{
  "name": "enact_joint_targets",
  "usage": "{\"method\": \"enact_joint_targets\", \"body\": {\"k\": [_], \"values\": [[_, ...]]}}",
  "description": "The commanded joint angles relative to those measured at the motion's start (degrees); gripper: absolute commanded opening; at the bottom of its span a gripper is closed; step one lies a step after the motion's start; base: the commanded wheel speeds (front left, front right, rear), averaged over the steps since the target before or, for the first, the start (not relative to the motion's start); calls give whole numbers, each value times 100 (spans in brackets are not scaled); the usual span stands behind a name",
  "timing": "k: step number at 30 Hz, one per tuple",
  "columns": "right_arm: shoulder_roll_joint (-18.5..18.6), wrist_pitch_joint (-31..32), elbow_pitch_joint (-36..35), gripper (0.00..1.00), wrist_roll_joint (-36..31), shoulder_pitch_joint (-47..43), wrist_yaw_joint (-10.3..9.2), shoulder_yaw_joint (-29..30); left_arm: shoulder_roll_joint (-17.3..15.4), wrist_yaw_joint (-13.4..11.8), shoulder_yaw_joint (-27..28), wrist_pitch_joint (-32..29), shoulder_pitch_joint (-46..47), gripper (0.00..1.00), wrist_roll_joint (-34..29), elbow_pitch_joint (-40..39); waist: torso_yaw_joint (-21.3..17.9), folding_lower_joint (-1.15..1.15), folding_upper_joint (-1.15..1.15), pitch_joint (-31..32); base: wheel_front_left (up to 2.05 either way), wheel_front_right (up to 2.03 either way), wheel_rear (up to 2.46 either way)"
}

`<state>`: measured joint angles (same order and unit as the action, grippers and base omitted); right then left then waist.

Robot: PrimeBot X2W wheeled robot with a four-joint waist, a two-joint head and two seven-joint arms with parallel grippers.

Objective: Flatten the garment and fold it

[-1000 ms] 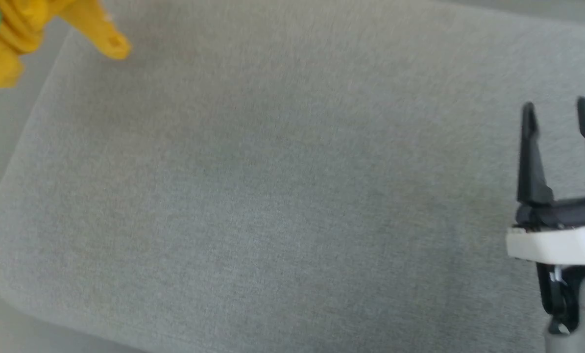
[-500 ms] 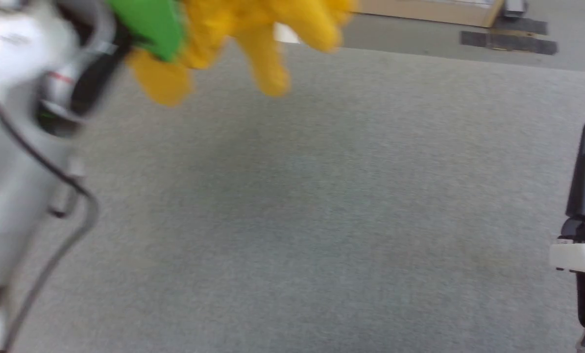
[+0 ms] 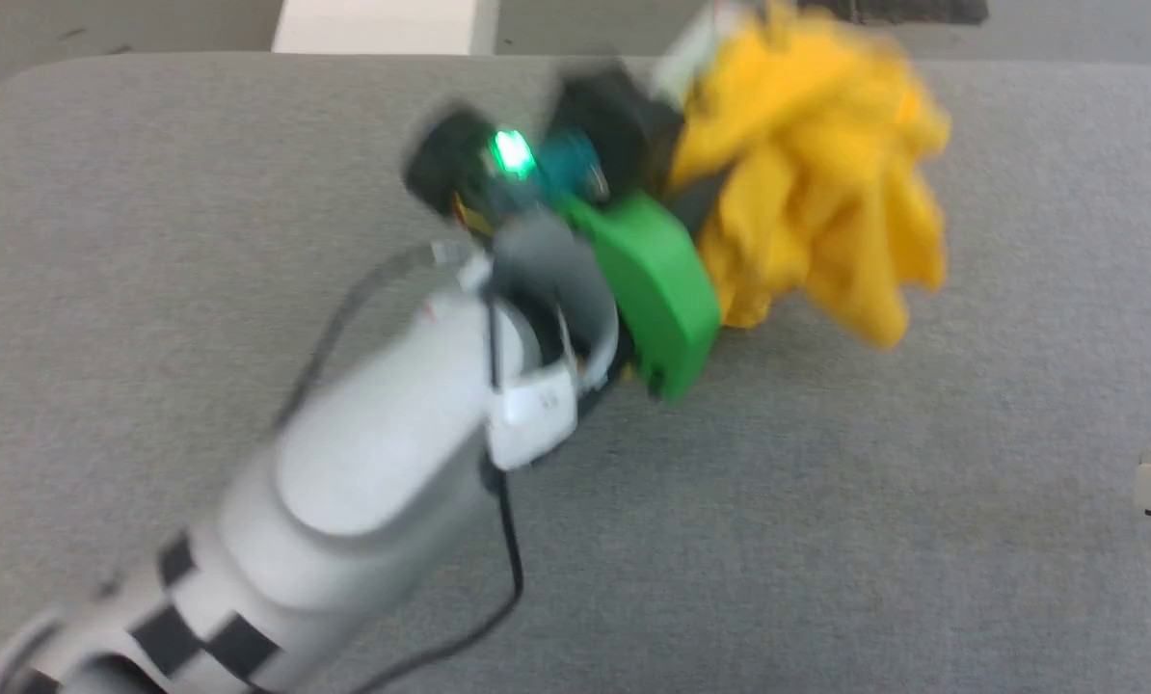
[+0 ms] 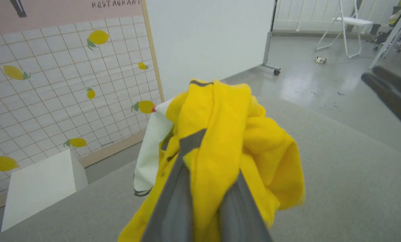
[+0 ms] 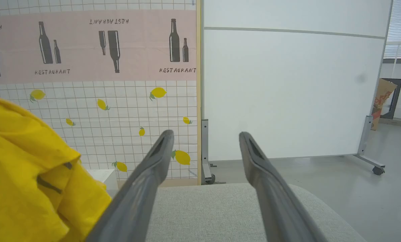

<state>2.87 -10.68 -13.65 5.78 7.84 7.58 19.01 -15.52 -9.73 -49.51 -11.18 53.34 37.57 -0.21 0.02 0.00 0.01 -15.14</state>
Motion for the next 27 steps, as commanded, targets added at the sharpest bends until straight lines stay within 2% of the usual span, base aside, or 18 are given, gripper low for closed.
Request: {"method": "enact_joint_targets", "body": {"k": [1,5,10,11,12,16,19,23,25,27], "values": [[0,-56,-8,100,79,98,-9,-38,101,-62,-110,138,-267,0,-49,254,-288,0,-1,-249,0,0,0],[0,-82,46,100,134,108,-9,-180,367,-44,-448,356,-786,0,-17,1193,-485,0,-1,-402,0,0,0],[0,-116,150,100,171,110,-9,-304,658,136,-665,396,-1064,0,150,2236,-617,0,-1,-511,0,0,0],[0,-121,170,100,174,106,-9,-314,706,160,-673,438,-1054,56,154,2350,-620,0,-1,-515,0,0,0],[0,-129,189,100,174,101,-9,-317,770,187,-645,524,-1030,100,179,2447,-614,0,-1,-514,0,0,0],[0,-137,281,100,160,71,-9,-332,895,289,-434,929,-862,100,273,2498,-519,0,-1,-403,0,0,0],[0,-131,343,100,150,30,-9,-352,810,358,-216,1198,-858,100,393,2257,-430,0,-1,-241,0,0,0],[0,-104,424,100,136,-89,-9,-358,407,216,200,1565,-1092,100,533,1602,-288,0,-1,18,0,0,0],[0,-89,473,100,145,-173,-9,-369,68,27,478,1830,-1357,100,555,1174,-217,0,-1,148,0,0,0],[0,-81,518,100,159,-255,-9,-375,-255,-61,711,2160,-1647,100,546,790,-150,0,-1,236,0,0,0]]}}
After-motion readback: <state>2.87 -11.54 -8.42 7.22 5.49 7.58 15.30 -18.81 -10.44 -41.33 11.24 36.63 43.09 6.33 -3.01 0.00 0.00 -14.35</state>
